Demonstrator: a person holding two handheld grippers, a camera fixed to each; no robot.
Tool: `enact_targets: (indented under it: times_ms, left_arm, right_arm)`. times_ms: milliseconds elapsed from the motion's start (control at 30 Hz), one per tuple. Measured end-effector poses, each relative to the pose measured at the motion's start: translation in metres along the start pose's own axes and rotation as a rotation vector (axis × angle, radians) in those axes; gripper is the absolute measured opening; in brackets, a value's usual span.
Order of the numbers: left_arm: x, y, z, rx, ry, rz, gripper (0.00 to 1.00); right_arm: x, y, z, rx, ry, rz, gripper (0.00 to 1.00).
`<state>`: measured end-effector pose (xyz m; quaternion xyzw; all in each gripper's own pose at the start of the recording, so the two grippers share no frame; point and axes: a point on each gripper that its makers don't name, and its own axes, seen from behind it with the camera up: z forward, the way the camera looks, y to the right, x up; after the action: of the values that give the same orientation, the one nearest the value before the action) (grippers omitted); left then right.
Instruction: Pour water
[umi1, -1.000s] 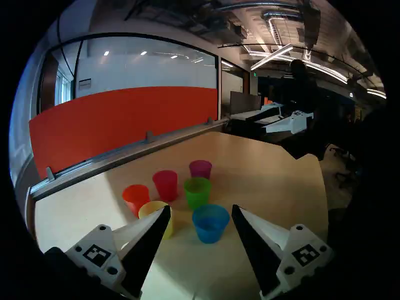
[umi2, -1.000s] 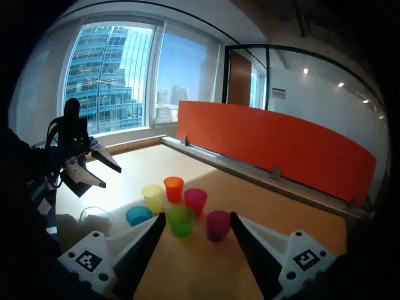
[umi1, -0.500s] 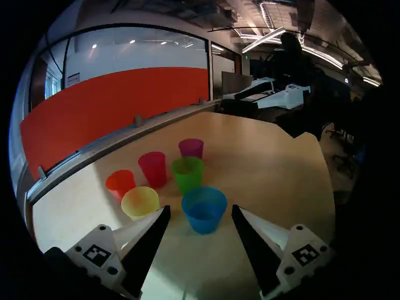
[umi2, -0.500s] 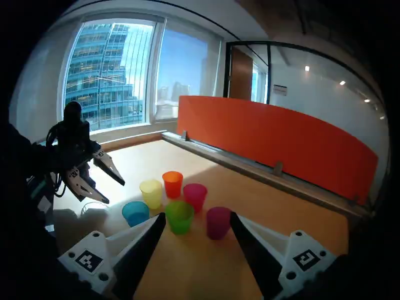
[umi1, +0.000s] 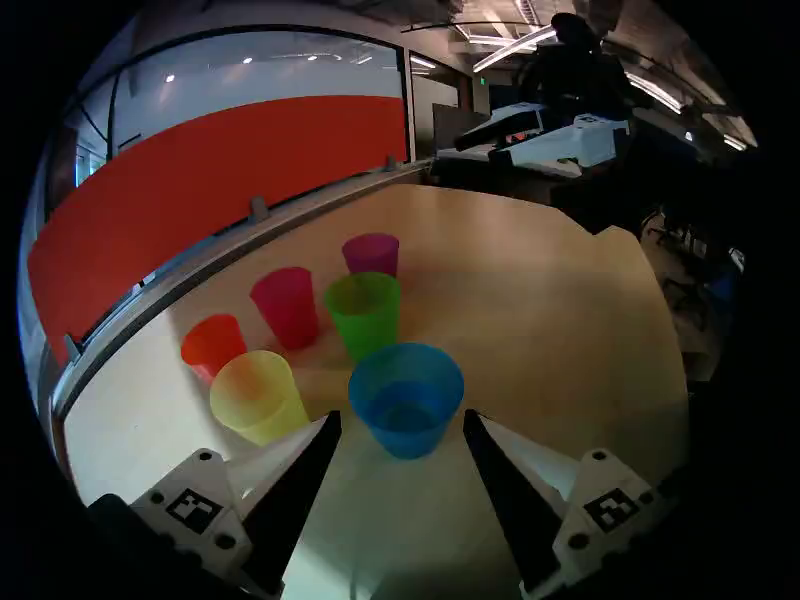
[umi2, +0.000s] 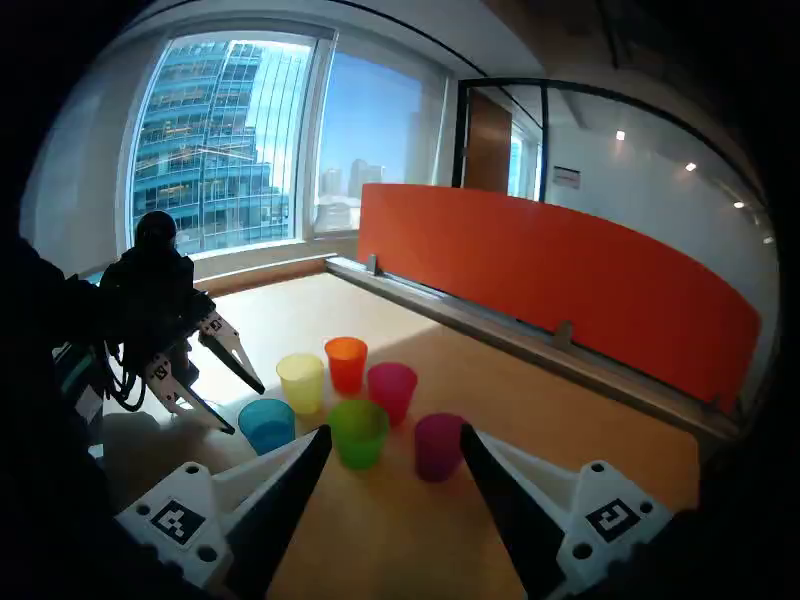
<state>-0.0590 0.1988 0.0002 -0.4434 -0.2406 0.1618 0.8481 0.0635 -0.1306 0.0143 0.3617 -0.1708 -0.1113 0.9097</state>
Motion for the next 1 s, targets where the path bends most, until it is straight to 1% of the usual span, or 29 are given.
enact_targets:
  times_ms: [167, 600, 767, 1000]
  left_arm:
    - [-0.002, 0.001, 0.012, -0.012, -0.019, 0.007, 0.91]
    - [0.003, 0.003, 0.037, -0.028, -0.033, 0.012, 0.91]
    - [0.005, 0.003, 0.042, -0.031, -0.031, 0.009, 0.91]
    - [0.005, 0.002, 0.045, -0.030, -0.039, 0.017, 0.91]
  right_arm:
    - [-0.002, 0.002, 0.004, 0.000, -0.007, -0.003, 0.99]
    - [-0.006, 0.006, 0.011, 0.005, -0.015, 0.004, 0.99]
    - [-0.007, 0.008, 0.012, 0.005, -0.018, 0.005, 0.99]
    - [-0.009, 0.009, 0.014, 0.004, -0.020, 0.007, 0.99]
